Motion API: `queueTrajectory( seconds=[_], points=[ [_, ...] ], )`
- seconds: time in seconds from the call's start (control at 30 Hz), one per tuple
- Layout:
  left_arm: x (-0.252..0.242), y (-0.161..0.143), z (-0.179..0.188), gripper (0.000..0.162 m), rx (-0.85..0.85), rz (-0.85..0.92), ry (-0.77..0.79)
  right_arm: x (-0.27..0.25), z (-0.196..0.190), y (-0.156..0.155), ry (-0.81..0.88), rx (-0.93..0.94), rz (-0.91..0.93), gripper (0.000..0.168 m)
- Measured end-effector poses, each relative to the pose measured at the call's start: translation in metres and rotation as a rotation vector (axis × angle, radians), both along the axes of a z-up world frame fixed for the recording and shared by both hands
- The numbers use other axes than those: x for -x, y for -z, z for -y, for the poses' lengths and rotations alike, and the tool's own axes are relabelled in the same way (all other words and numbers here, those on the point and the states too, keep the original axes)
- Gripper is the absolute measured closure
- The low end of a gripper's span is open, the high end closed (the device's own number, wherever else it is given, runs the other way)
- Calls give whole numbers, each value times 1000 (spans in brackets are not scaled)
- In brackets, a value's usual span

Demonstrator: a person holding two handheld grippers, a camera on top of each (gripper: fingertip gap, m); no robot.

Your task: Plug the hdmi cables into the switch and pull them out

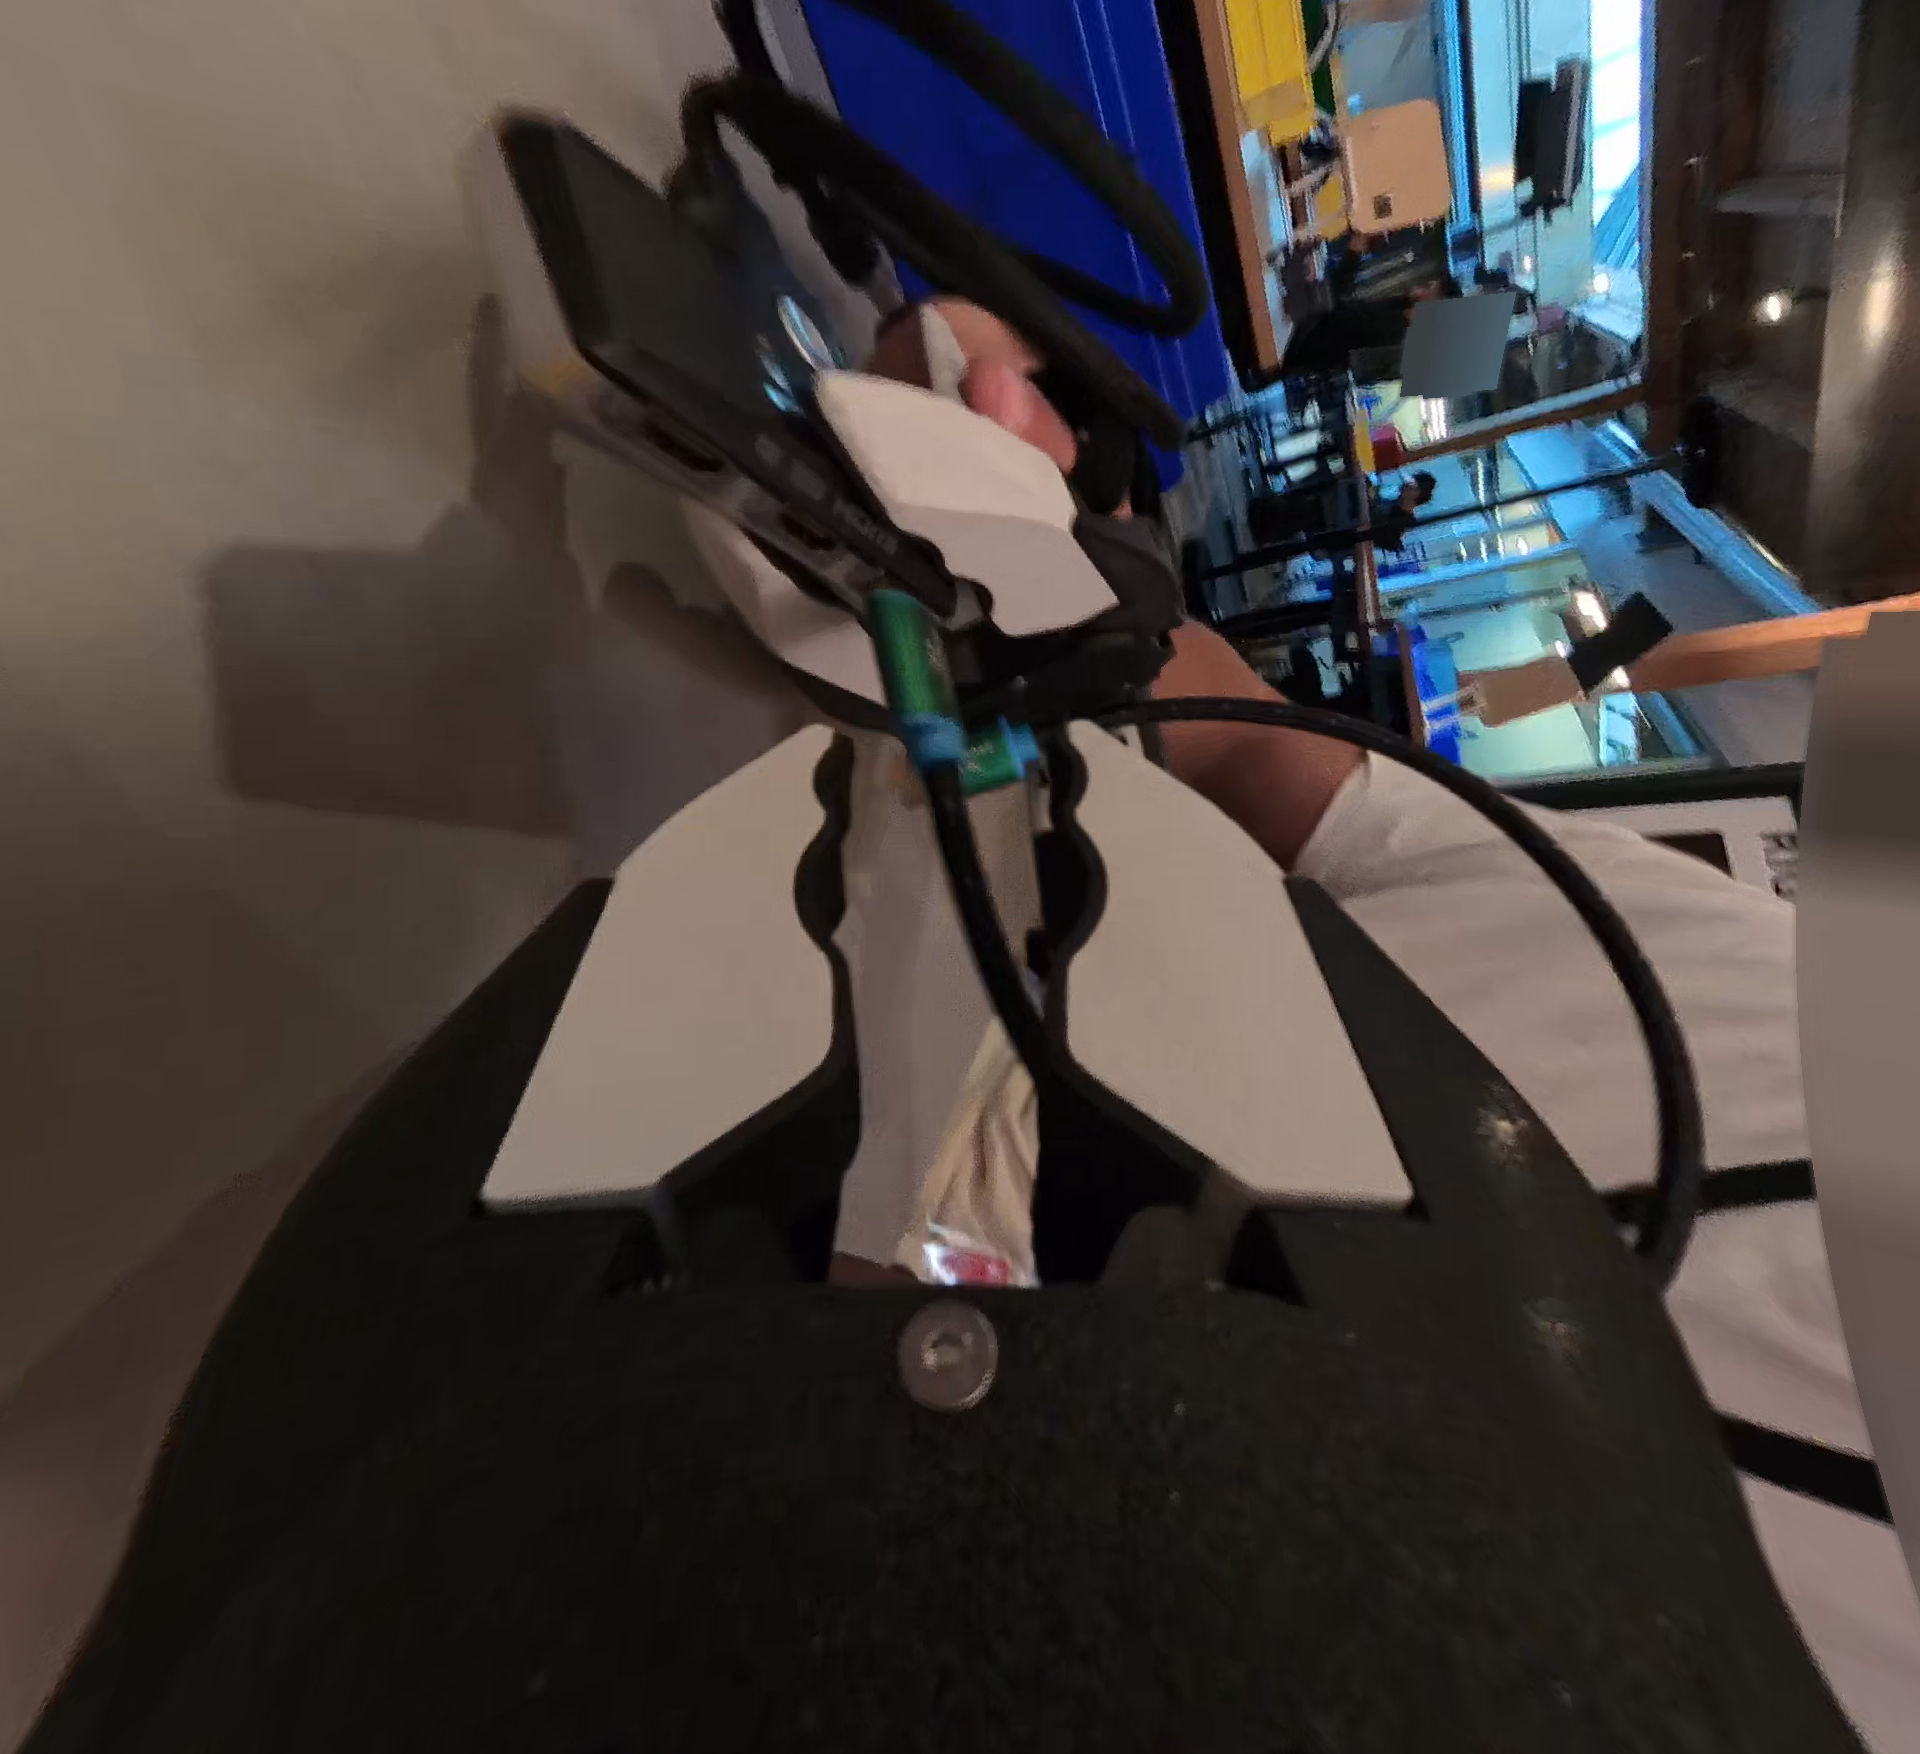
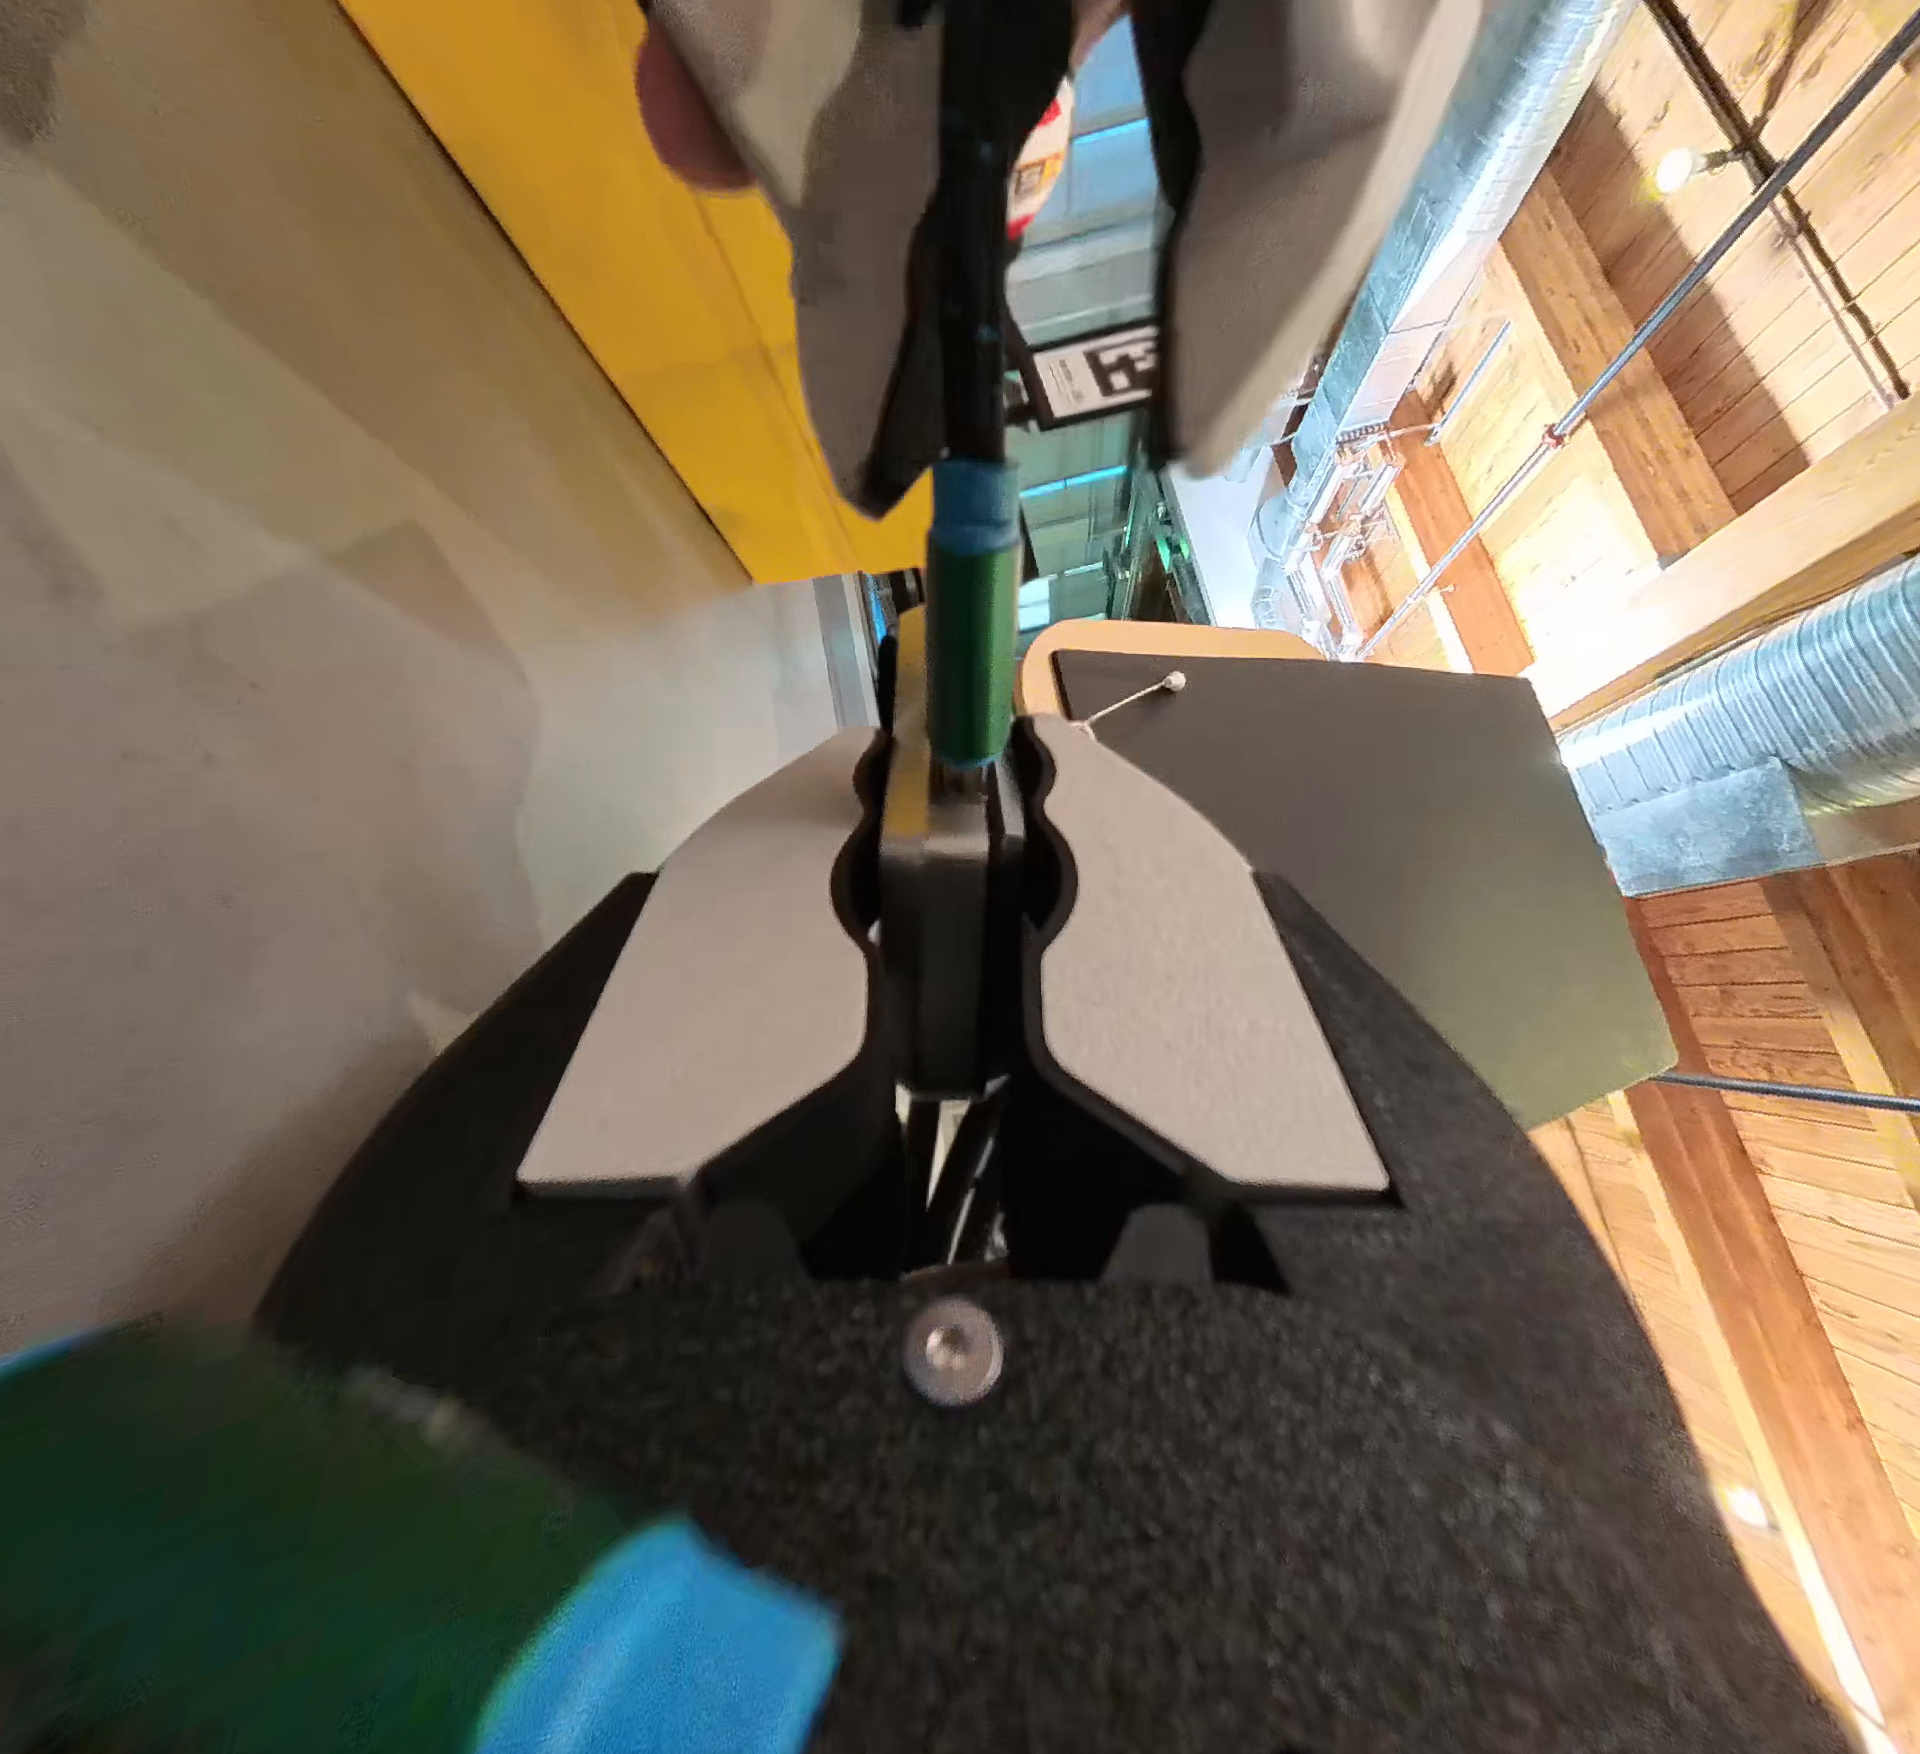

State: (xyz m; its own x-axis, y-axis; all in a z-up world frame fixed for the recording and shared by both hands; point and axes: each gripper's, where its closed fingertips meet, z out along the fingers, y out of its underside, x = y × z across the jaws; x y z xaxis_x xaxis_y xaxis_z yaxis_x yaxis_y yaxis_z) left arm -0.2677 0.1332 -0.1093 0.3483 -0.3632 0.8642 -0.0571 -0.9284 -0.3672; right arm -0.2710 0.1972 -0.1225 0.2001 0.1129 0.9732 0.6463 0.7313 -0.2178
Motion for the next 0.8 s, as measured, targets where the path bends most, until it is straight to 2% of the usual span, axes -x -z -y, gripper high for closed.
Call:
queueTrajectory(
  seconds=[0.13, 0.23, 0.33, 0.47, 0.63, 0.8],
  points=[
    [9, -5, -25, 120, -2, 62, -117, 1, 7, -7, -30, -25, -25, 147],
    [8, -4, -40, 121, 7, 63, -171, 4, 16, -11, -66, -57, -36, 147],
    [5, 0, -49, 138, 41, 62, -232, 1, 13, -14, -45, -61, -47, 147],
    [-1, -3, -53, 140, 85, 121, -274, -4, 12, -17, -53, -26, -63, 146],
    [-3, -12, -54, 144, 24, 129, -340, -8, 11, -22, -45, -14, -96, 143],
    [-4, -20, -50, 145, 23, 168, -341, -15, 14, -28, -55, -34, -151, 144]
  ],
)
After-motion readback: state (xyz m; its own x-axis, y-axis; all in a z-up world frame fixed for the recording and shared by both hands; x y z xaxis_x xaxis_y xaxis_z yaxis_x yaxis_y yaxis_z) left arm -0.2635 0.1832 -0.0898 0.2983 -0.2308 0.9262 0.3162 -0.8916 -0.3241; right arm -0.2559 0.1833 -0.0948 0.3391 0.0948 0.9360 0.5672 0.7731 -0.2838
